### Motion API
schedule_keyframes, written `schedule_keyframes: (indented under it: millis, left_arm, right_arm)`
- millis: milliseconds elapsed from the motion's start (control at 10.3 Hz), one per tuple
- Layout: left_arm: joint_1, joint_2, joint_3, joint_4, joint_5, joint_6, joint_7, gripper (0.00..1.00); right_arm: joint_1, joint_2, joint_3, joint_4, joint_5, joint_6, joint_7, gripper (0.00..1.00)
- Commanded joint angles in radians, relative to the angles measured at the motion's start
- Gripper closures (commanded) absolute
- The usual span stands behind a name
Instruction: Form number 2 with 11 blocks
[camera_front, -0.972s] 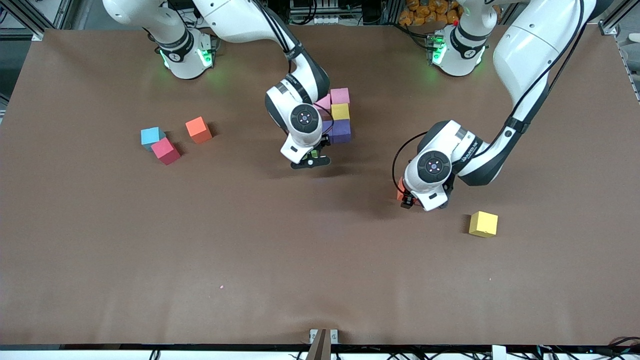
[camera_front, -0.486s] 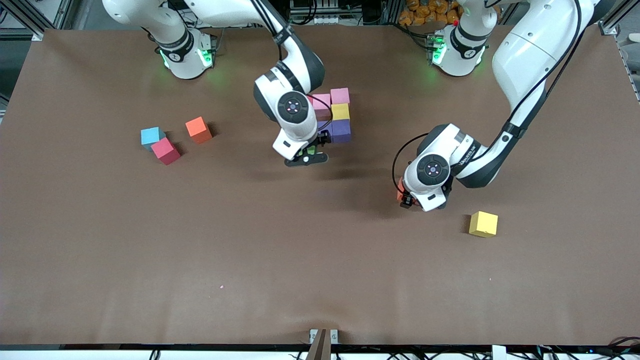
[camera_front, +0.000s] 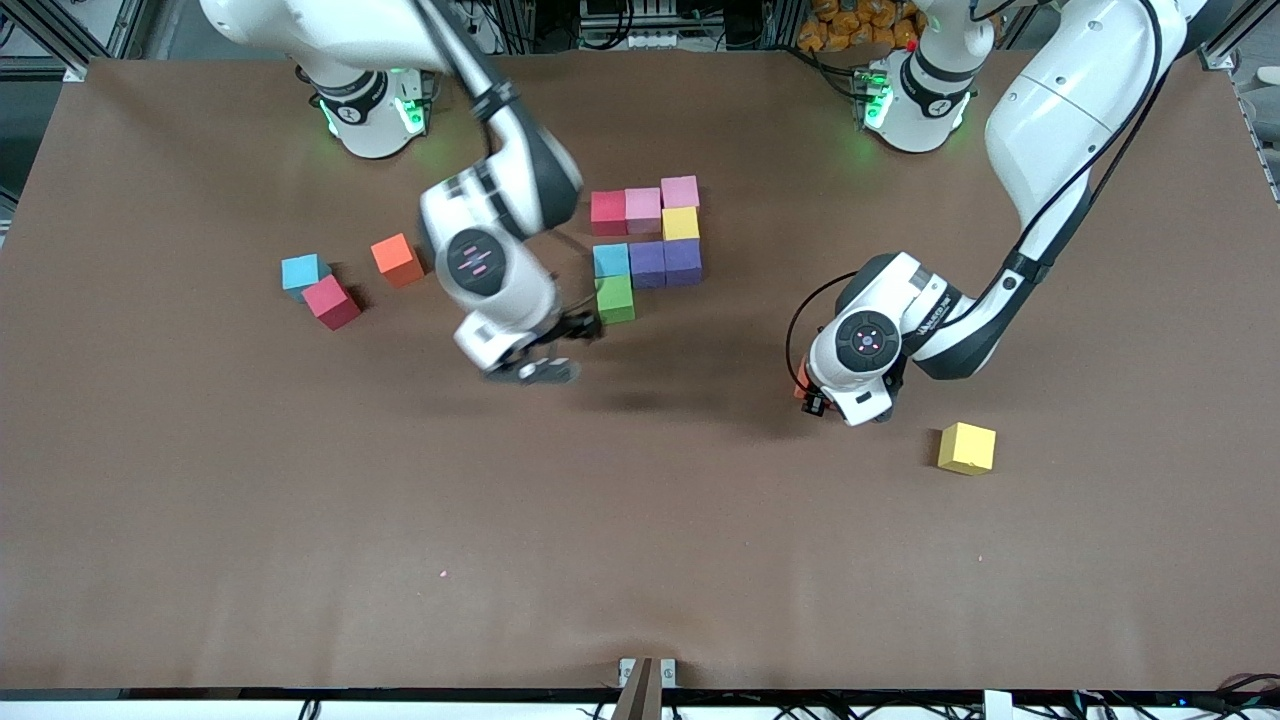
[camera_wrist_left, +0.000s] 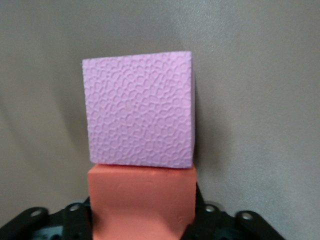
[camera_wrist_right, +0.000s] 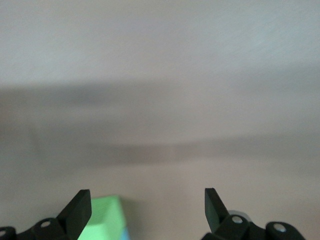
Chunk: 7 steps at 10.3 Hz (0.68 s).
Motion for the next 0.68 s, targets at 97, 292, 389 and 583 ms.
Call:
schedule_keyframes:
  millis: [97,292,389,583]
  left_arm:
    - [0.013,-0.004,-0.037,0.023,0.012,0.007,-0.032,0.80]
    - [0.009,-0.003,-0.063,0.069,0.007,0.007,-0.075,0.80]
    - [-0.004,-0.003,-0.065,0.092,-0.013,0.007,-0.104,0.80]
    - [-0.024,-0.003,-0.074,0.143,-0.077,0.007,-0.118,0.80]
  right_arm:
    - [-0.040,-0.038,-0.143,-0.102,-0.017,-0.017,-0.263,0.00]
    - [-0.039,-0.112,-0.208,-0.258,-0.058,0.055,-0.387,0.00]
    - [-0.039,-0.161,-0.228,-0.337,-0.095,0.093,-0.428,0.00]
    - [-0.039,-0.262,-0.231,-0.496,-0.204,0.164,-0.431,0.00]
